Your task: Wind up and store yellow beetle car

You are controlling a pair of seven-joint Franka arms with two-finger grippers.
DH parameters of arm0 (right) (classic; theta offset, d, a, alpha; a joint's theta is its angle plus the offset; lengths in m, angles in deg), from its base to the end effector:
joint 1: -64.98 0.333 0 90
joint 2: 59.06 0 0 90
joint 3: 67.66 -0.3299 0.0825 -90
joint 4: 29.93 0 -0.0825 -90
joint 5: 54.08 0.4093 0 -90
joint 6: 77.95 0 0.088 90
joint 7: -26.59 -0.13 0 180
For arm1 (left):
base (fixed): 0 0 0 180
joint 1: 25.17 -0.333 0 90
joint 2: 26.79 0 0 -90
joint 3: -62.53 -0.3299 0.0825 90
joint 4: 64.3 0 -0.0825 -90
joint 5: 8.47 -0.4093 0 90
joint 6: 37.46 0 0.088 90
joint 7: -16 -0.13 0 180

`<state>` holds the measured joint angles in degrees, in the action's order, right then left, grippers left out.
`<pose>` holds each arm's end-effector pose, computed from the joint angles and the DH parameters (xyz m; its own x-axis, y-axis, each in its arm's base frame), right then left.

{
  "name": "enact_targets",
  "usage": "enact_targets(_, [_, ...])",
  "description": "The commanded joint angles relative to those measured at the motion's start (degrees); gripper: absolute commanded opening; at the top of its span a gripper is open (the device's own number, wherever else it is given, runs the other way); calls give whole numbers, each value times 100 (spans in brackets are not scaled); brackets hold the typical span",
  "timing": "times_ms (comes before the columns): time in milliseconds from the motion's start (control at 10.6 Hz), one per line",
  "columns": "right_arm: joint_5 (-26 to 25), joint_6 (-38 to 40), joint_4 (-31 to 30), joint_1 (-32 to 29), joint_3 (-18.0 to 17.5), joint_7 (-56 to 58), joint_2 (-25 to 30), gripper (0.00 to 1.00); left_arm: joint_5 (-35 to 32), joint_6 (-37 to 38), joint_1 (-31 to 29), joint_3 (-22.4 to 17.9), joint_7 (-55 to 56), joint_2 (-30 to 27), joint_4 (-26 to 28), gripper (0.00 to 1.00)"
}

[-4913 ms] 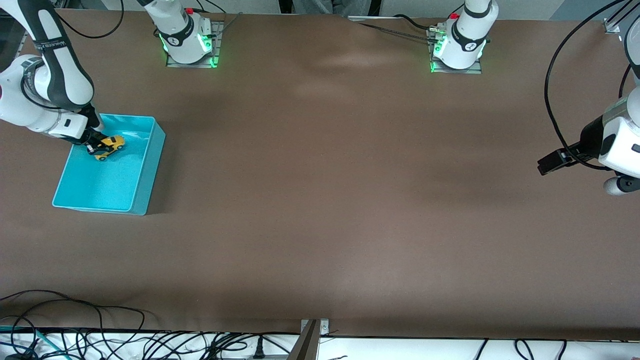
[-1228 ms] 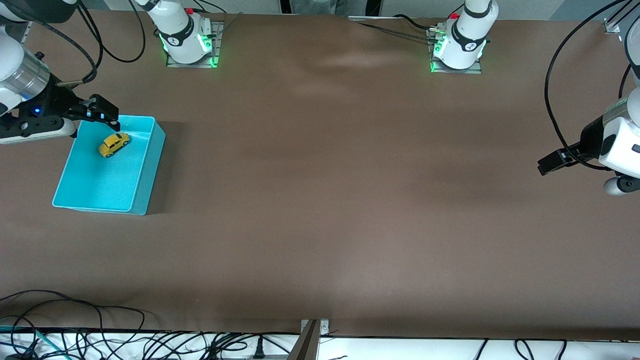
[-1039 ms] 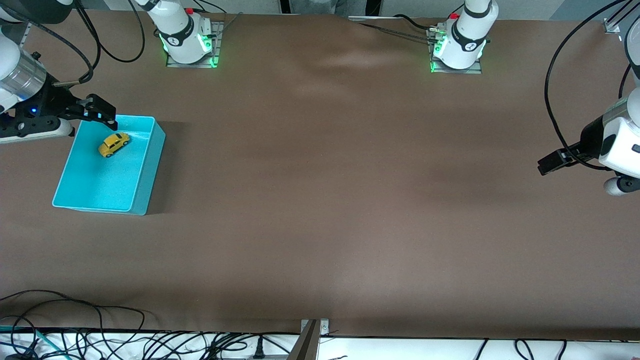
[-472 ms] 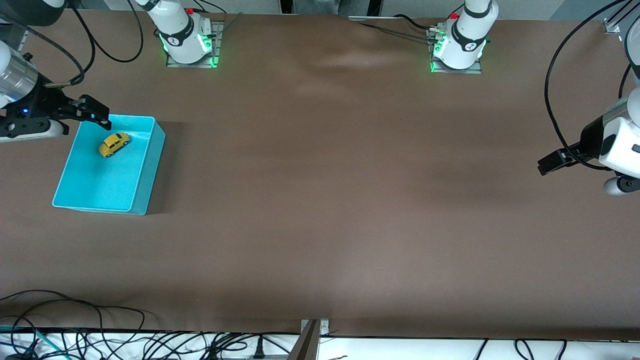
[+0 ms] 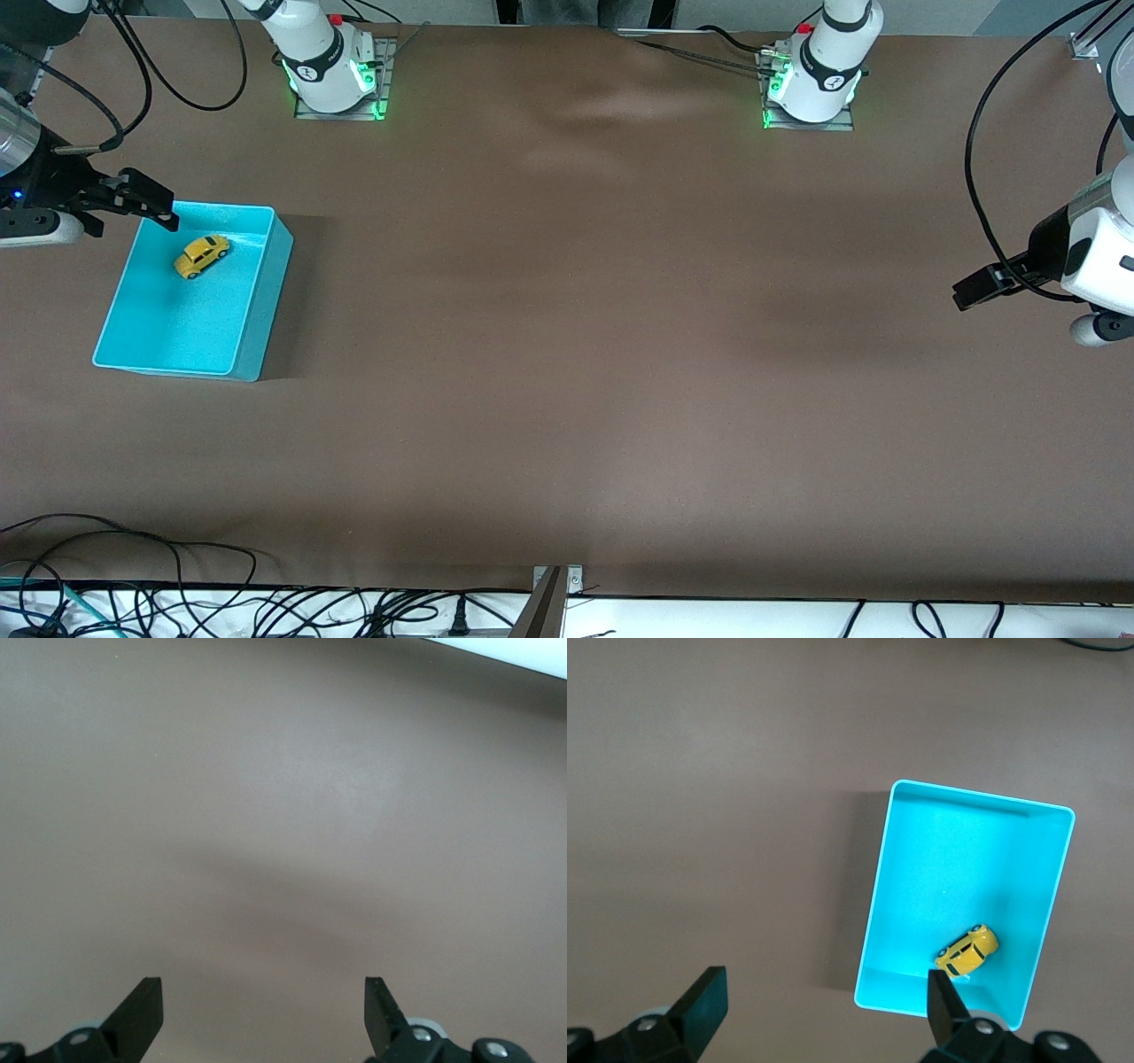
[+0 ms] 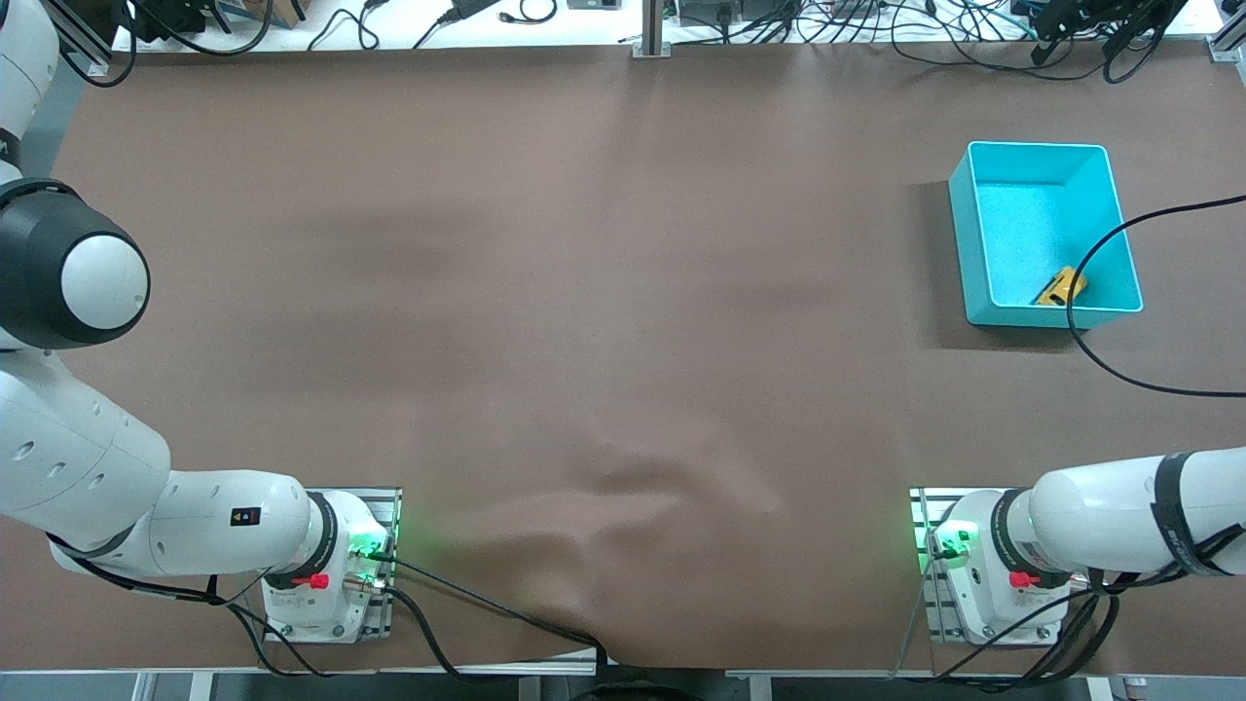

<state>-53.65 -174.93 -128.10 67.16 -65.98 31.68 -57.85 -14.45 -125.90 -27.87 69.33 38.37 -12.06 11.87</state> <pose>0.5798 0.0058 0.5669 0.9953 0.0965 0.0011 0.0965 -0.9953 -0.0080 0.6561 -0.0234 0.5748 0.9482 0.3176 -0.0098 0.3157 -0.9451 -0.0842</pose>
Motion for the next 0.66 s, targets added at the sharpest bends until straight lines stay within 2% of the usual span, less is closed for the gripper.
enact_targets(0, [18,161,150,441,403,-52,-42,100,97,91,15,-30,40,-14,-41,100])
enact_targets(567, [44,161,141,494,368,-78,-69,100,97,91,15,-30,40,-14,-41,100])
